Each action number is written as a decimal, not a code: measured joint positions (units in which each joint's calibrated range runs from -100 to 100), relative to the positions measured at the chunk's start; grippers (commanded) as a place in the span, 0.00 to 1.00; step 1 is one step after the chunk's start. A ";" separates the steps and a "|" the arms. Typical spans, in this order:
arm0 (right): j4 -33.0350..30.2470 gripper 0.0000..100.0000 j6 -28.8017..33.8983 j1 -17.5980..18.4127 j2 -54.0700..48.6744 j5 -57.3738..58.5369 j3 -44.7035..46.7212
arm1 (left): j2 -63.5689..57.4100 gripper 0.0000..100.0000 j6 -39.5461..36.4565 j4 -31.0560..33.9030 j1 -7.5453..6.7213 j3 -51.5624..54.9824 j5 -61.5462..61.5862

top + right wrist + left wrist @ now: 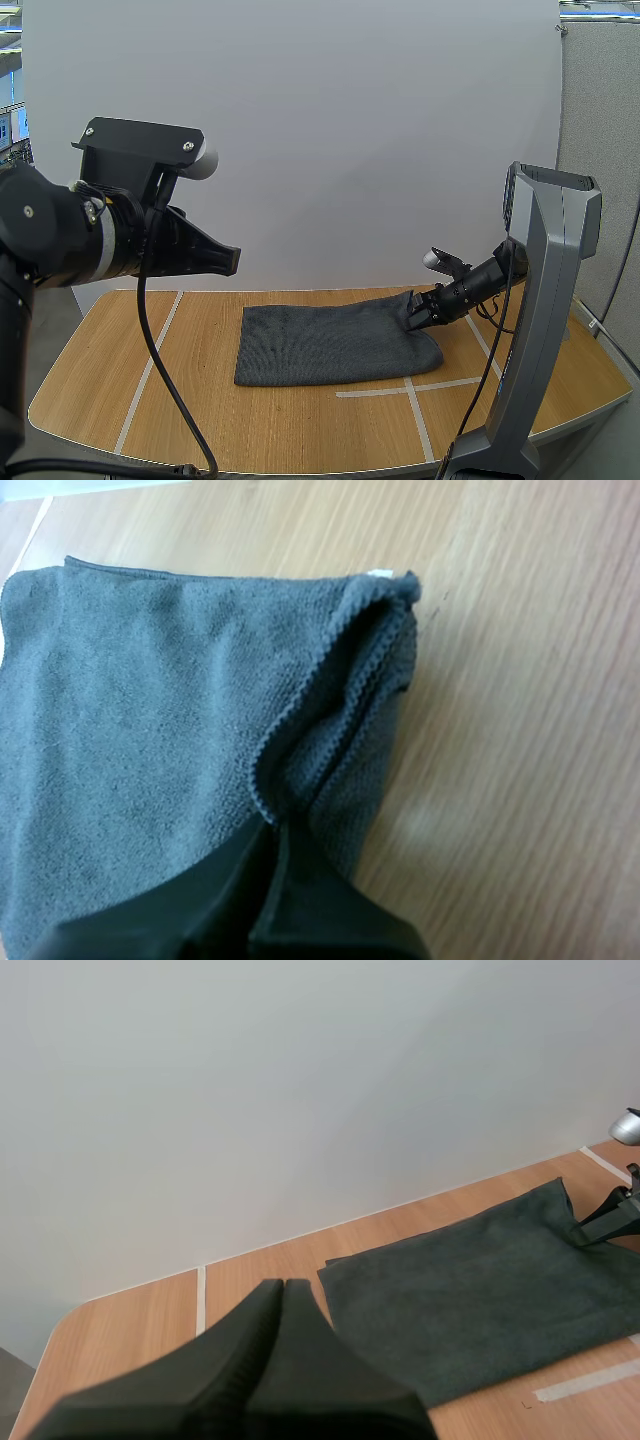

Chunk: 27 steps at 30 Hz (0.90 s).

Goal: Fold the towel

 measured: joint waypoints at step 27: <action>-0.46 0.00 0.74 2.36 -10.54 3.81 0.59 | -4.09 0.00 -2.17 3.33 0.00 0.00 2.04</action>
